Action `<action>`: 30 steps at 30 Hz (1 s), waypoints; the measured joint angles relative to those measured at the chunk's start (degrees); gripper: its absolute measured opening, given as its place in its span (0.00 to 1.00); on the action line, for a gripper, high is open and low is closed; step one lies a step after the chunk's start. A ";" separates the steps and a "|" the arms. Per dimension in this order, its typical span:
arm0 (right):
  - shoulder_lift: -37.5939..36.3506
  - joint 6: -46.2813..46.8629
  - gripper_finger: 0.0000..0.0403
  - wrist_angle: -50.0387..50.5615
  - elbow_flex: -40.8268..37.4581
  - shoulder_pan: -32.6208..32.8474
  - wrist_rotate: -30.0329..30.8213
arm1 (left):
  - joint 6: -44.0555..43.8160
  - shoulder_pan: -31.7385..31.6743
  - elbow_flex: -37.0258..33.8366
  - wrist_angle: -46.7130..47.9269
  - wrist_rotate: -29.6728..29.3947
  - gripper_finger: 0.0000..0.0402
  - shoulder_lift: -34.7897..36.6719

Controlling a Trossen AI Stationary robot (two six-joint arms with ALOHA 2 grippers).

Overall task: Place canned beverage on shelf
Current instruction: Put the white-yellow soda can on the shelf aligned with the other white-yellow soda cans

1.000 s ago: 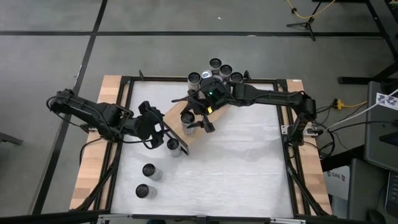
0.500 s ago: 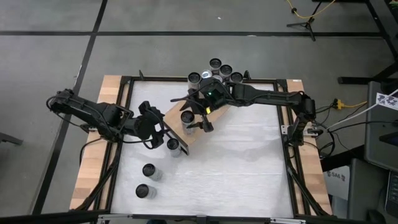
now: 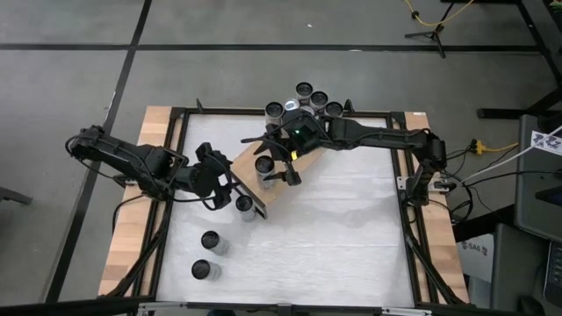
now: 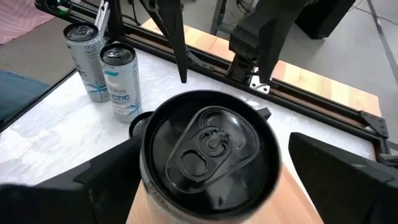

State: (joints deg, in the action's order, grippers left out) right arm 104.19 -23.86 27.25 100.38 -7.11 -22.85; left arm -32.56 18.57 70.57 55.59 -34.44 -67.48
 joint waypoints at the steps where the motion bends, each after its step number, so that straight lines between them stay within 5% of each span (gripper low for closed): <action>1: -0.23 0.00 0.96 0.05 0.00 0.00 0.13 | 0.00 0.00 0.00 0.00 0.00 0.78 0.00; 23: -15.41 16.08 0.96 11.81 0.13 0.92 6.76 | 0.00 0.01 0.00 -0.39 0.02 0.78 0.00; 30: -15.98 20.50 0.96 15.33 -1.08 10.76 33.80 | 0.00 0.00 0.00 -0.42 0.55 0.78 0.00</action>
State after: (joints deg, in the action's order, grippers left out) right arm 88.21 -3.36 42.58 99.30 3.64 10.94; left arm -32.56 18.57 70.57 55.18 -33.89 -67.48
